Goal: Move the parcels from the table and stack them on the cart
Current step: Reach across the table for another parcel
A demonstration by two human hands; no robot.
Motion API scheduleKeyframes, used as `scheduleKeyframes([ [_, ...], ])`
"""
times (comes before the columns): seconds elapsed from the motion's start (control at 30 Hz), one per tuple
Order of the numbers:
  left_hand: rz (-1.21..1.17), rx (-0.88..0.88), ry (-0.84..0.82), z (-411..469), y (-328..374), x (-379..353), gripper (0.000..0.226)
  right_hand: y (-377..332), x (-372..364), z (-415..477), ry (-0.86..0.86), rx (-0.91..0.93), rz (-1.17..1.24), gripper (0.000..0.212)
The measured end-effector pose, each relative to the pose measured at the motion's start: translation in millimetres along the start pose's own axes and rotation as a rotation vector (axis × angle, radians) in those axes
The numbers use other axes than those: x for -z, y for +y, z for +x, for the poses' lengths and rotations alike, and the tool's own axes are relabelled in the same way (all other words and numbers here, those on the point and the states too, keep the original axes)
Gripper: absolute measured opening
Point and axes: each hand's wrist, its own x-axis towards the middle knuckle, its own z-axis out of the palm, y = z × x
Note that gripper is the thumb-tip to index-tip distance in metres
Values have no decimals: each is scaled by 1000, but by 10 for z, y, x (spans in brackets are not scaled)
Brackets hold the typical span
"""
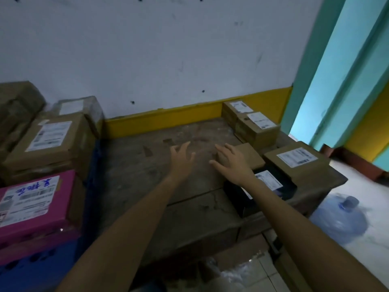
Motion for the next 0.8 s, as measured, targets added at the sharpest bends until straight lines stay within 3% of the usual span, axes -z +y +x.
scheduleKeyframes([
  [0.17,-23,10,-106,314,190,-529,52,616,205,271,-20,-56,-19,64],
  [0.33,-37,131,-237,622,335,-1115,58,1264,407,512,-114,-173,-130,70],
  [0.43,7,239,-295,705,410,-1414,61,1578,488,650,-198,-227,-58,76],
  [0.53,-34,337,-285,716,475,-1617,66,1779,481,751,-260,-221,35,81],
  [0.8,-85,431,-183,741,515,-1827,79,1854,219,863,-312,-110,-155,86],
])
